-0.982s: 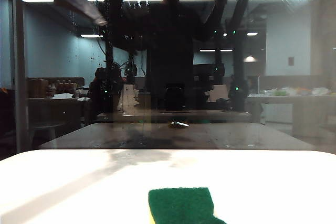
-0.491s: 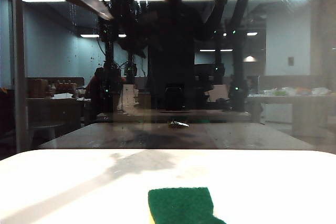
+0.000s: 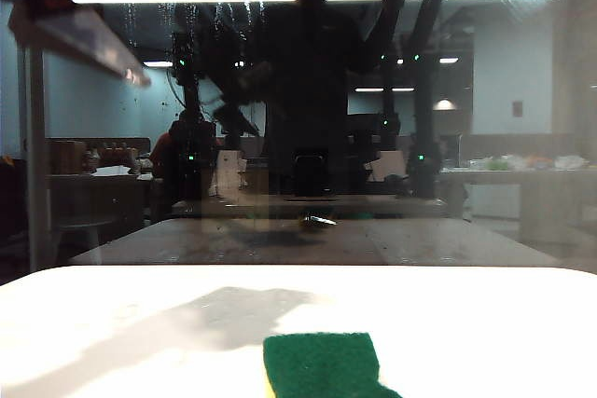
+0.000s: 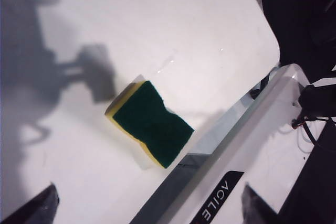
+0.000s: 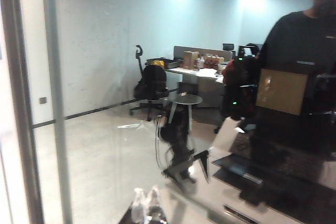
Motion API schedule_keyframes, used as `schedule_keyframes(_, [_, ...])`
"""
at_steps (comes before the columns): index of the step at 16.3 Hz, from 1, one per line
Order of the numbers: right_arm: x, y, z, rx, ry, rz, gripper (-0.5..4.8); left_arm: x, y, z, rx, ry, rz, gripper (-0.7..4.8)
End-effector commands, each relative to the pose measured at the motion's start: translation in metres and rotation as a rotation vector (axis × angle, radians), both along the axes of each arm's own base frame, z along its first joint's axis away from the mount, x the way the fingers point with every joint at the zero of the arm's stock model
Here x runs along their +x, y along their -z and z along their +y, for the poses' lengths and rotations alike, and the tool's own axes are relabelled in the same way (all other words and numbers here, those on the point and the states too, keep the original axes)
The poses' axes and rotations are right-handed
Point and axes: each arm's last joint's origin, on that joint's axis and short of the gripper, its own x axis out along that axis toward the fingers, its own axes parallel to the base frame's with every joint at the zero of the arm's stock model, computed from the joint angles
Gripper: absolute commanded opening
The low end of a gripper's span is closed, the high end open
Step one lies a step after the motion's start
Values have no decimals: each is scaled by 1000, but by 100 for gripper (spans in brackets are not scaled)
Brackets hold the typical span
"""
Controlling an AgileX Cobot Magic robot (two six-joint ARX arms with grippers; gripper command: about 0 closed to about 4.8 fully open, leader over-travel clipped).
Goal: Reach upward to find where there is water on the glass, pick up the sponge from the table, dry the water, and finally place the sponge back on the table.
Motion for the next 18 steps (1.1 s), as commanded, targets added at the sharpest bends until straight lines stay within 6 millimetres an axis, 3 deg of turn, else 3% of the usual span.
schedule_keyframes(1, [-4,-3,0,-2,0,-25,-6,-8,16,-18,-20,29,1,468])
schedule_keyframes(7, [-5,-3,0,-2,0,-23,-6,-27,89,-42,-52,-26,68,467])
schedule_keyframes(12, [-5,-3,0,-2,-1,-24,-6,-23,122,-50,-19,-33,145,467])
schedule_keyframes(18, [-5,-3,0,-2,-1,-24,-6,-30,163,-85,33,67,245,467])
